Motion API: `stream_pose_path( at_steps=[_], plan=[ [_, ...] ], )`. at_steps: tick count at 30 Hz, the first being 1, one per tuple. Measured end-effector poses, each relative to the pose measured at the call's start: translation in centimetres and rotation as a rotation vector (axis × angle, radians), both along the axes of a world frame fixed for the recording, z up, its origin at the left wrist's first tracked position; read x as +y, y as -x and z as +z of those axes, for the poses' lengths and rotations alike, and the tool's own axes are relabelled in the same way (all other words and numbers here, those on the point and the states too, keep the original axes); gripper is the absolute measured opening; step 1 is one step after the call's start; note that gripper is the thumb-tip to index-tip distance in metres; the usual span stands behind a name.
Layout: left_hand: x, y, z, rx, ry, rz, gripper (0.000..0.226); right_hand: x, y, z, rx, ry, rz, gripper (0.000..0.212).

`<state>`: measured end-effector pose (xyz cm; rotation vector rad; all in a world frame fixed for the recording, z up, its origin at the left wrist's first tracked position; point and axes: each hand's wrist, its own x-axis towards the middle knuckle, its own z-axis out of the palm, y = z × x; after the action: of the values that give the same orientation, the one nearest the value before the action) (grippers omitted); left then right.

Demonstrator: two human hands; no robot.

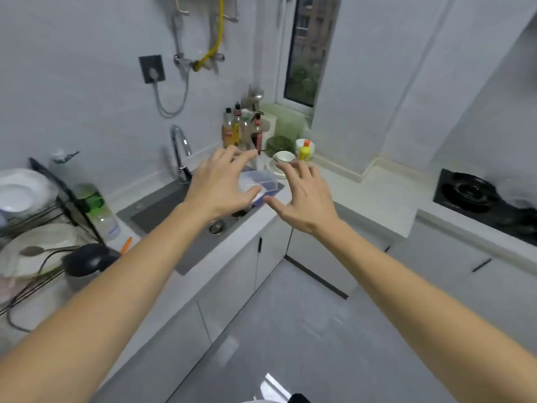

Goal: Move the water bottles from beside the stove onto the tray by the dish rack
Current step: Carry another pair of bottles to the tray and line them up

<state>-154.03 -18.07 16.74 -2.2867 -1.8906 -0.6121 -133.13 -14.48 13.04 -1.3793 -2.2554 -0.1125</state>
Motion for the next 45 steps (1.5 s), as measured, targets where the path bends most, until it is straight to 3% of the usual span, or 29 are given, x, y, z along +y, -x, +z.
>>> stream_pose_path(
  at_steps=[10, 16, 27, 34, 45],
  plan=[
    [14.0, -35.0, 0.3, 0.013, -0.028, -0.5, 0.075, 3.0, -33.6, 1.1, 0.126, 0.002, -0.527, 0.081],
    [20.4, -54.3, -1.9, 0.015, -0.012, -0.773, 0.075, 3.7, -51.2, -0.5, 0.098, 0.046, -0.835, 0.083],
    [26.1, -86.0, -0.5, -0.041, 0.013, -1.218, 0.073, 1.6, -75.3, 0.8, 0.12, 0.1, -1.28, 0.081],
    [26.1, -103.0, -3.4, -0.014, 0.092, -1.31, 0.069, 0.3, -90.2, -2.0, 0.157, 0.13, -1.386, 0.081],
    [27.4, -126.2, -6.1, 0.005, 0.281, -1.217, 0.068, 2.1, -115.7, -5.4, 0.197, 0.266, -1.285, 0.076]
  ],
)
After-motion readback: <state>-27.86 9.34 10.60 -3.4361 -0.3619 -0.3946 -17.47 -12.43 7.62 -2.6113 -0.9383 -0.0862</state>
